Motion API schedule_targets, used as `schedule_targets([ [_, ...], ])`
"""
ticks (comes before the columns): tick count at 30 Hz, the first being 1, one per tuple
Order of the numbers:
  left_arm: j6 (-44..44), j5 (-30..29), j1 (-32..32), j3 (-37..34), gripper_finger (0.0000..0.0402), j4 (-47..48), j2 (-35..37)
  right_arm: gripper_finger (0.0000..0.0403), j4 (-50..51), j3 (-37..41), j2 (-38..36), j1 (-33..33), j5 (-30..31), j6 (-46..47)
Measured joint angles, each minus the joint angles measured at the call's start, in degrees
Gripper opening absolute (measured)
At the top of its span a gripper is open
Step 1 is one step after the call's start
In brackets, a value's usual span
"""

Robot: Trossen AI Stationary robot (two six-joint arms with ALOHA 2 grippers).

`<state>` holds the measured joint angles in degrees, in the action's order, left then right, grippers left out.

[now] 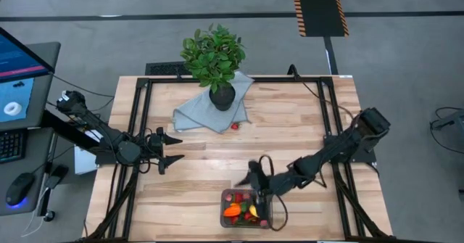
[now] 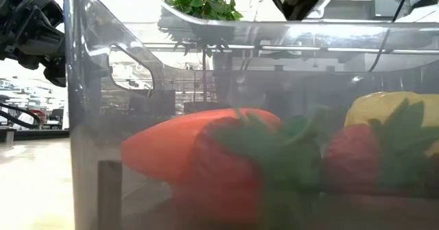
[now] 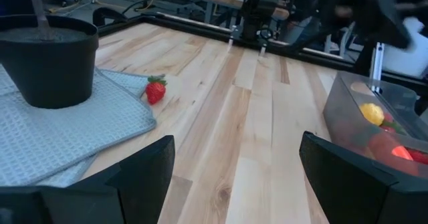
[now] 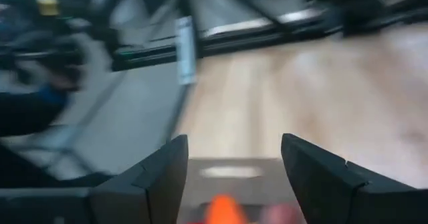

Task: Pick and placing Produce into tupperware
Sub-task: Put the red strawberry into the black bin

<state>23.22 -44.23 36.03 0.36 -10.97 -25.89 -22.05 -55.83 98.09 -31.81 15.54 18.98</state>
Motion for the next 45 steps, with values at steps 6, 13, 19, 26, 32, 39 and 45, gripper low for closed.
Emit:
schedule_targets([
  [6, 0.3, 0.0, 0.0, 0.0, 0.0309, 0.0, 0.0, 0.0265, 10.5, 0.0, -4.7, 5.6, 7.8, -7.3],
  [13, 0.3, 0.0, 0.0, 0.0, 0.0309, 0.0, 0.0, 0.0268, 12.6, 0.0, -4.2, 17.3, 3.0, -7.9],
  [19, 0.2, 0.0, 0.0, 0.0, 0.0309, 0.0, 0.0, 0.0307, 16.0, 0.0, -4.1, 26.4, -3.5, -4.8],
  [26, 0.1, 0.0, 0.0, 0.0, 0.0309, 0.0, 0.0, 0.0389, 19.7, 0.1, -4.1, 32.6, -3.7, -5.9],
  [32, 0.1, -0.1, 0.0, 0.0, 0.0309, 0.1, 0.0, 0.0383, 22.8, 0.1, -4.1, 36.8, -5.1, -4.2],
  [39, 0.1, -0.1, 0.0, 0.0, 0.0309, 0.1, 0.0, 0.0367, 26.5, 0.1, -4.1, 39.7, -7.9, 0.7],
  [45, -0.1, -1.3, 0.0, 0.0, 0.0309, 0.0, 0.0, 0.0366, 26.5, 0.0, -3.4, 40.5, -9.0, 3.1],
])
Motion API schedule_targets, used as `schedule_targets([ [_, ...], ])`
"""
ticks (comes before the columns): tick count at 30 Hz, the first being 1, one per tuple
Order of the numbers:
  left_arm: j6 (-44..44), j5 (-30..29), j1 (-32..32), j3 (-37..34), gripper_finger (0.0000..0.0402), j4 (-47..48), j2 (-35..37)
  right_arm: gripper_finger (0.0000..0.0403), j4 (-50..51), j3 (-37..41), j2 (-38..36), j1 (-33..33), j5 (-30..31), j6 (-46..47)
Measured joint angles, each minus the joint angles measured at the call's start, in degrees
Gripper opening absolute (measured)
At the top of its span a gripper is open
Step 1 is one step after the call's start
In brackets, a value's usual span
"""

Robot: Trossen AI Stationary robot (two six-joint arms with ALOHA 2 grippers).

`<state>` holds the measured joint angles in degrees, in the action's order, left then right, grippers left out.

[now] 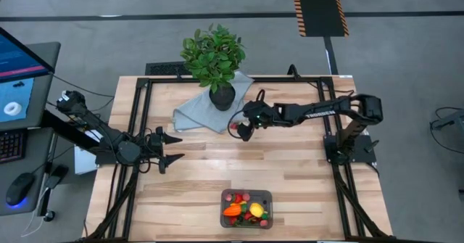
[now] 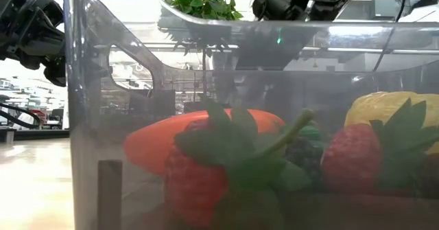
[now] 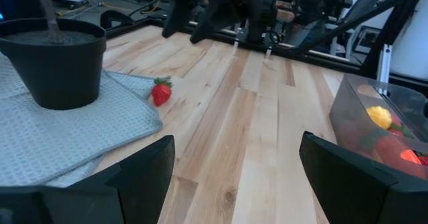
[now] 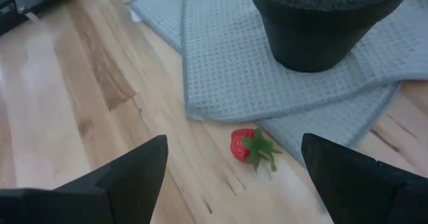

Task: Pick and placing Produce into tupperware
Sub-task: Put the red strawberry into the black bin

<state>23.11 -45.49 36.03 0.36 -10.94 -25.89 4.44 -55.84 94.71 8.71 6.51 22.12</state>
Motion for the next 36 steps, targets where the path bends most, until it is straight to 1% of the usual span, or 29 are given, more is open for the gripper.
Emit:
schedule_targets([
  [4, 0.0, -0.4, 0.0, 0.0, 0.0309, 0.0, 0.0, 0.0366, 0.8, -0.3, 3.2, 0.6, -1.3, 1.7],
  [5, 0.0, -0.4, 0.0, 0.0, 0.0309, 0.0, 0.0, 0.0366, 0.7, -1.5, 4.6, 0.6, -2.0, 1.7],
  [7, -0.1, -0.4, 0.0, 0.0, 0.0309, -0.1, 0.0, 0.0366, 5.1, -3.4, 6.7, 0.6, -2.1, 1.5],
  [13, -0.1, -0.3, 0.0, 0.0, 0.0309, 0.0, -0.1, 0.0366, 7.4, -10.2, 12.4, 0.5, -1.9, -0.3],
  [15, -0.1, -0.2, 0.0, 0.0, 0.0309, 0.0, -0.1, 0.0366, 9.7, -12.3, 14.4, 0.5, -1.5, -1.0],
  [20, 0.0, 0.0, 0.0, 0.0, 0.0309, 0.0, -0.1, 0.0366, 18.4, -18.1, 19.2, 0.5, 3.6, -3.3],
  [23, 0.0, 0.0, 0.0, 0.0, 0.0309, 0.0, -0.1, 0.0366, 21.7, -20.5, 21.8, 0.5, 4.0, -4.2],
  [25, 0.0, 0.1, 0.0, 0.0, 0.0309, 0.0, -0.1, 0.0366, 21.6, -22.1, 23.3, 0.5, 4.0, -4.6],
  [28, 0.0, 0.1, 0.0, 0.0, 0.0309, 0.0, -0.1, 0.0363, 24.1, -23.6, 24.7, 0.4, 3.9, -5.1],
  [31, 0.0, 0.1, 0.0, 0.0, 0.0309, 0.0, -0.1, 0.035, 24.4, -23.6, 24.7, 0.4, 3.8, -5.1],
  [36, 0.0, 0.1, 0.0, 0.0, 0.0309, 0.1, -0.1, 0.0299, 23.9, -23.6, 24.6, 0.4, 3.0, -5.5],
])
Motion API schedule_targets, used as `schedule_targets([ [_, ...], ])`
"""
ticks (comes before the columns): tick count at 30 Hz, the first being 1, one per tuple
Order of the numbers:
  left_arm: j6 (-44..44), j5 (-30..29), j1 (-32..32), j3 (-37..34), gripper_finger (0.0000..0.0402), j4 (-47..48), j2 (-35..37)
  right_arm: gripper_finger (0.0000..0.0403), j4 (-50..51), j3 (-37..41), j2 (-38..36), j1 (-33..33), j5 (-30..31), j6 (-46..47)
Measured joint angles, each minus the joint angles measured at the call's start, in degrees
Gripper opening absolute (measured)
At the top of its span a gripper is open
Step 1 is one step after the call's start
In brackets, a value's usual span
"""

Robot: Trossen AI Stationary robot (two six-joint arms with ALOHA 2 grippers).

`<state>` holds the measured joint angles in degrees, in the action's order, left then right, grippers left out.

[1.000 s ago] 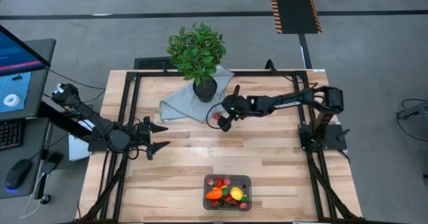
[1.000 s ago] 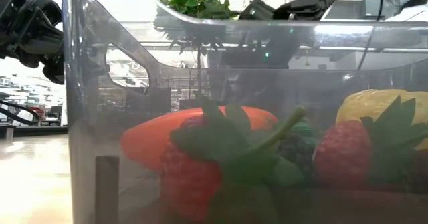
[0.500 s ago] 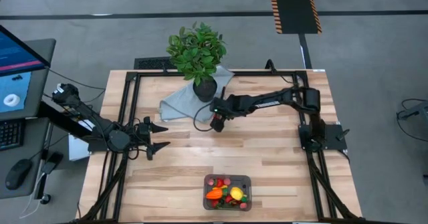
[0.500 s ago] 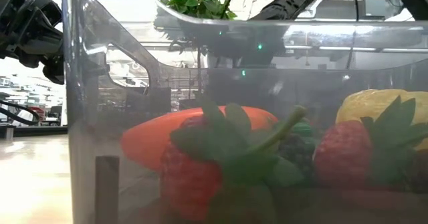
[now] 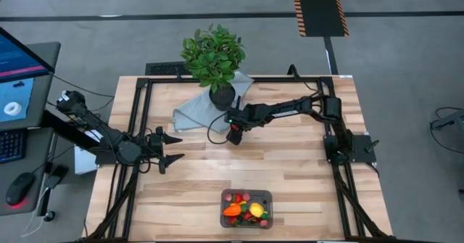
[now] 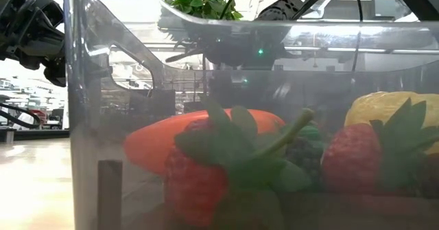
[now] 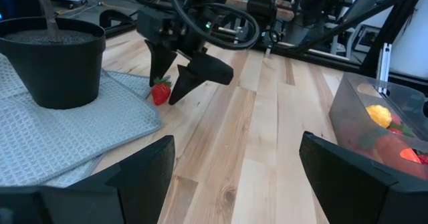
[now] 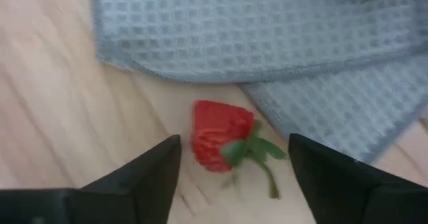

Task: Pick and placing Produce into tupperware
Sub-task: Put the red strawberry into the black bin

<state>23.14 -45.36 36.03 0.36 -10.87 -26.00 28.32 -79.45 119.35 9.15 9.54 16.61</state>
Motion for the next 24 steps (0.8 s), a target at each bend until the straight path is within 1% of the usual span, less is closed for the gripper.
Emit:
schedule_targets([
  [4, 0.1, 0.0, 0.0, 0.0, 0.0309, 0.0, 0.0, 0.026, -0.7, 0.0, 0.0, 0.0, -1.9, -0.1],
  [17, 0.2, 0.0, 0.0, 0.0, 0.0309, 0.0, 0.0, 0.0137, -3.5, 0.0, 0.0, -1.8, -2.2, -0.6],
  [21, 0.2, 0.0, 0.0, 0.0, 0.0309, 0.0, 0.0, 0.0114, -4.7, -0.5, 0.0, -3.1, -2.3, -1.6],
  [24, 0.2, 0.0, 0.0, 0.0, 0.0309, 0.0, 0.0, 0.0109, -5.0, -1.6, 0.0, -4.1, -2.5, -1.7],
])
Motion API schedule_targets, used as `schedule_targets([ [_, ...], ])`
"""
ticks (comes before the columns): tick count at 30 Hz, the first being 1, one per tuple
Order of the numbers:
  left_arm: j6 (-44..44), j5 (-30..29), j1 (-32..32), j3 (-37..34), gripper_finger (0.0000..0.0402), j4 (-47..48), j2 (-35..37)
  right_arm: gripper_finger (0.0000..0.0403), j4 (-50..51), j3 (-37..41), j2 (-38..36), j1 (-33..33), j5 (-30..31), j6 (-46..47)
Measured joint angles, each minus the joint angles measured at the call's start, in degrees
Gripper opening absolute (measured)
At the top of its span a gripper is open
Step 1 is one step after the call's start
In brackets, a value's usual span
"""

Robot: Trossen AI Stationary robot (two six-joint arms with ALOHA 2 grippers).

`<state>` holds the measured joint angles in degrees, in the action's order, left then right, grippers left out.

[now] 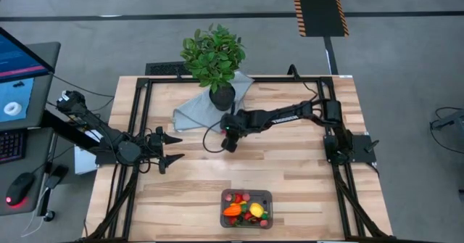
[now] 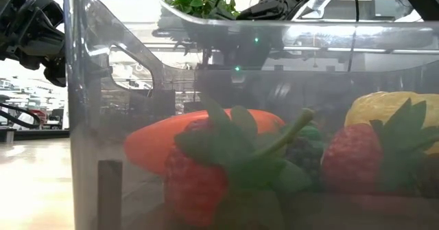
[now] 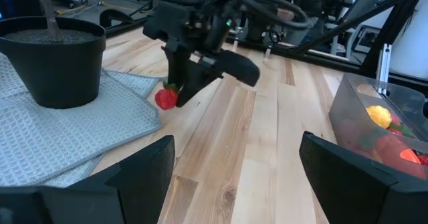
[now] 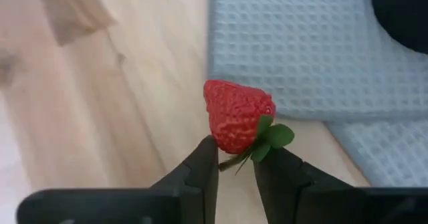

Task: Pick and placing Produce into tupperware
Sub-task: Put the red strawberry into the black bin

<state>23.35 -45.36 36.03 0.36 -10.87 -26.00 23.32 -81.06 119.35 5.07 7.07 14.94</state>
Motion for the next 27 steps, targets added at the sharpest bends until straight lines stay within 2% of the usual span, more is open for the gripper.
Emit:
schedule_targets([
  [9, 0.0, 0.0, 0.0, 0.0, 0.0309, 0.0, 0.0, 0.0109, 0.2, -3.6, 0.0, -4.0, -0.2, -0.5],
  [15, 0.0, 0.0, 0.0, 0.0, 0.0309, 0.0, 0.0, 0.0109, 1.3, -7.2, -0.9, -7.9, -3.7, -0.5],
  [22, 0.2, 0.8, 0.0, 0.0, 0.0309, 0.0, 0.0, 0.0109, 4.5, -8.7, -6.1, -14.8, -4.3, 0.7],
  [27, 0.4, 1.4, 0.0, 0.0, 0.0309, 0.2, 0.0, 0.0109, 7.9, -8.7, -10.0, -21.0, -4.2, 5.4],
])
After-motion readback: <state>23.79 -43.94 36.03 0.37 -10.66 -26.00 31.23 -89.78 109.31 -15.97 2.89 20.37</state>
